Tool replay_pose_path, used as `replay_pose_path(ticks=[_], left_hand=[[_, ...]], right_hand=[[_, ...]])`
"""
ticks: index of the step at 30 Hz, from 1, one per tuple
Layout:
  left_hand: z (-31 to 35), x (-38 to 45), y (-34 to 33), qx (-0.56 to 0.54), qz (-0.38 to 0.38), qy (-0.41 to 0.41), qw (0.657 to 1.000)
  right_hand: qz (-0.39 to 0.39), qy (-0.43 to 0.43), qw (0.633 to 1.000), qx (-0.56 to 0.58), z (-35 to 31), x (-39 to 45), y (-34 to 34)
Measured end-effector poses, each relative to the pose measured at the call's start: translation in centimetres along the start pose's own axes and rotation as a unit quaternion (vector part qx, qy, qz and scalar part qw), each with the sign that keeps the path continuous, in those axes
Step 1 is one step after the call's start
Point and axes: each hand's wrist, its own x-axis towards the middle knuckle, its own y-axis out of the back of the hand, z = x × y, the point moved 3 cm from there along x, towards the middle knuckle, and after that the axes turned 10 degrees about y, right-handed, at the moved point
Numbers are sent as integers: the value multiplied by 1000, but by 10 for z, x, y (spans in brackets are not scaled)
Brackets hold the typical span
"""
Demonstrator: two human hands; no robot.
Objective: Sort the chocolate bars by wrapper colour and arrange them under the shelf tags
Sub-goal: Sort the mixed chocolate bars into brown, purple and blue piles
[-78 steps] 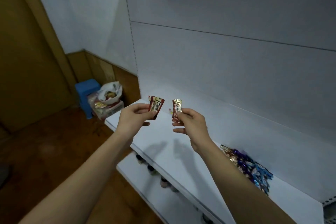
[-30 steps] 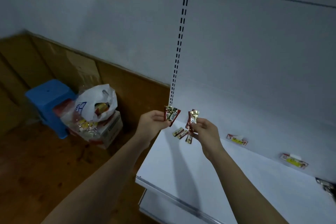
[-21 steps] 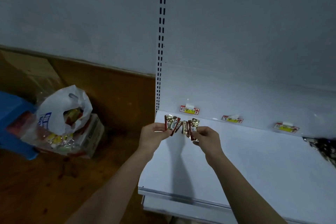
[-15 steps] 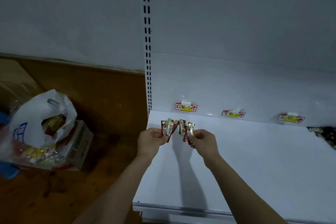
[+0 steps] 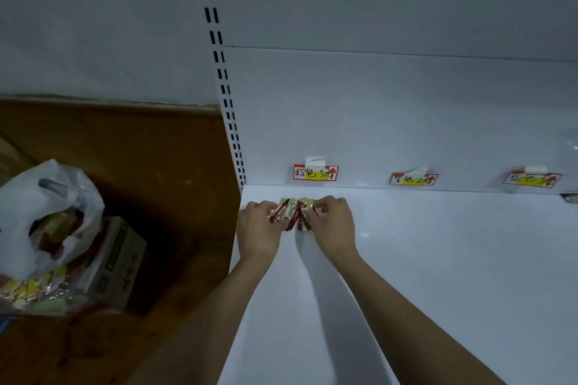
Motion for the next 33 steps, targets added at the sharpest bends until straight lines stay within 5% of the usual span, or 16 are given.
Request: replay_pose_path(ticks=[18, 33], left_hand=[[137, -93, 190, 203, -110, -185, 955], [213, -260, 271, 225, -101, -395, 885]], right_hand=[[-118, 103, 982, -108, -178, -57, 180], [75, 39, 980, -178, -245, -225, 360]])
